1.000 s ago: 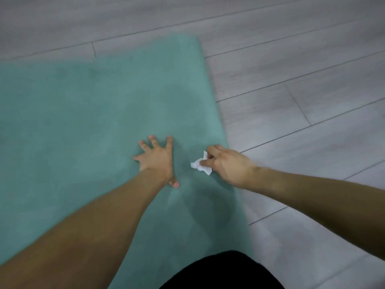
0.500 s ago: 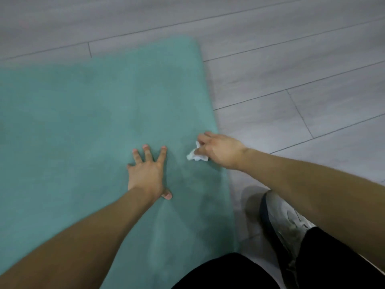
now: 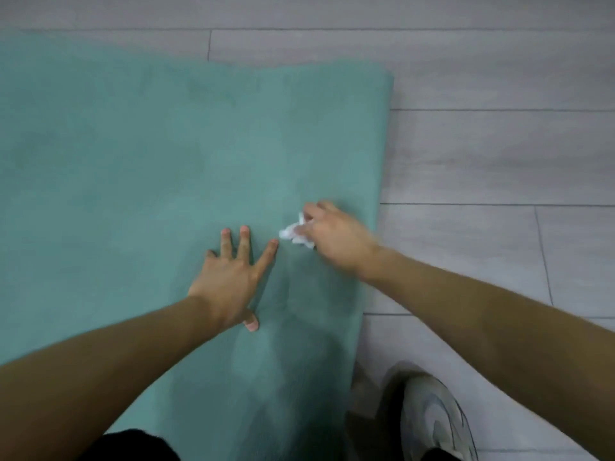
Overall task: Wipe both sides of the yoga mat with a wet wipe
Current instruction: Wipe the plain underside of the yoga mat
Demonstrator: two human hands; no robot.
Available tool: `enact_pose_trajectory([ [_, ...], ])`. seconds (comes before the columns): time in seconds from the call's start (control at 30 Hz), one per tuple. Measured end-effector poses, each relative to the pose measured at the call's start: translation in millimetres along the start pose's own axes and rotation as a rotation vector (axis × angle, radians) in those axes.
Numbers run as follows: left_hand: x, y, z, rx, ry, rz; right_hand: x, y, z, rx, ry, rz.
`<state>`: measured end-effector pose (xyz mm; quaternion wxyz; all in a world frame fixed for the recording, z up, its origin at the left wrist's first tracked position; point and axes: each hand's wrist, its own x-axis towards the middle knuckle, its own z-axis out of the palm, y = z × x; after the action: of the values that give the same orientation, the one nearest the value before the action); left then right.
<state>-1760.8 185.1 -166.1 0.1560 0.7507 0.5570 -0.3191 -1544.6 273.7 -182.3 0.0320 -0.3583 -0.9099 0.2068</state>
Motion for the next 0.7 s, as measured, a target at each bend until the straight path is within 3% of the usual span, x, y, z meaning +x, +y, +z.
enact_pose_trajectory([
  [0.1, -1, -2, 0, 0.006, 0.006, 0.008, 59, 66, -37, -0.161, 0.046, 0.261],
  [0.17, -1, 0, -2, -0.005, 0.002, -0.010, 71, 66, -42, -0.164, 0.037, 0.327],
  [0.23, -2, 1, -5, -0.015, -0.006, -0.024, 53, 29, -32, -0.093, 0.002, 0.229],
  [0.33, -4, 1, -4, -0.048, -0.007, -0.054, -13, -25, -5, 0.070, -0.180, -0.099],
  [0.4, -4, 1, -5, -0.052, -0.006, -0.061, -30, -25, -8, 0.006, -0.193, -0.257],
  [0.43, -5, 2, -6, -0.054, -0.007, -0.067, -24, -11, -15, -0.008, -0.120, -0.234],
  [0.5, -7, 4, -8, -0.068, -0.005, -0.084, 3, 36, -34, -0.031, 0.019, -0.011],
  [0.6, -9, 9, -12, -0.096, -0.019, -0.100, 30, 97, -66, -0.066, 0.103, 0.225],
  [0.7, -11, 9, -16, -0.094, -0.021, -0.128, -2, 62, -53, -0.057, 0.062, 0.195],
])
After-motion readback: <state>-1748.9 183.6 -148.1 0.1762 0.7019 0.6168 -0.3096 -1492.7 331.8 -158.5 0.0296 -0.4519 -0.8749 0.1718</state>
